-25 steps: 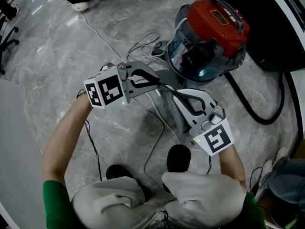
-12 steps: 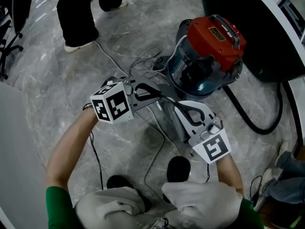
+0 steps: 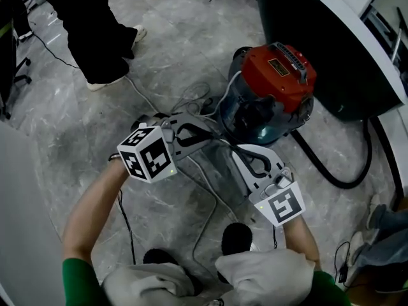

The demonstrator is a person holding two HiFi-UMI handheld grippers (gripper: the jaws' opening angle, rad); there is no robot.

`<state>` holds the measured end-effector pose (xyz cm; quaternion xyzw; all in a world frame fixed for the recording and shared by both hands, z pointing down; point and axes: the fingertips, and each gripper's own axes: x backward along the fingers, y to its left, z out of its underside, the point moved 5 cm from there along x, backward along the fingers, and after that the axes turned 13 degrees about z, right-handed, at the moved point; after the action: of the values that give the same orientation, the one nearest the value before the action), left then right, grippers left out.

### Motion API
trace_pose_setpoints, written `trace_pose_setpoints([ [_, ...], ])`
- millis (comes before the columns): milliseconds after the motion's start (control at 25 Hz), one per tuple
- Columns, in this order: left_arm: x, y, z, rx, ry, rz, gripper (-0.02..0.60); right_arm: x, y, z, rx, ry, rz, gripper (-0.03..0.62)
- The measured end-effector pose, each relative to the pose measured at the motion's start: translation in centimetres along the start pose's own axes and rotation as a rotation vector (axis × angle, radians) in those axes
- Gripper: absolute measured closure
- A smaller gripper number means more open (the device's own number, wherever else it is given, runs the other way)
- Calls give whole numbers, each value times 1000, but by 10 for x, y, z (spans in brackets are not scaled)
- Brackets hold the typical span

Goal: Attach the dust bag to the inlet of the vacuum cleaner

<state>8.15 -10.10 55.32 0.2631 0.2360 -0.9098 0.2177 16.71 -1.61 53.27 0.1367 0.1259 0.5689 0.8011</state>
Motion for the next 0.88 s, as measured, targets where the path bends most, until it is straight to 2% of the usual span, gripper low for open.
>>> trace_pose_setpoints([
  [280, 1, 22, -17, -62, 68, -60, 561, -2, -17, -4, -27, 10, 82, 582],
  [560, -9, 46, -33, -86, 84, -120, 560, 2, -39, -1, -84, 87, 195, 582],
  [880, -24, 61, -40, -104, 102, -144, 555, 4, -56, 11, -149, 109, 265, 582],
])
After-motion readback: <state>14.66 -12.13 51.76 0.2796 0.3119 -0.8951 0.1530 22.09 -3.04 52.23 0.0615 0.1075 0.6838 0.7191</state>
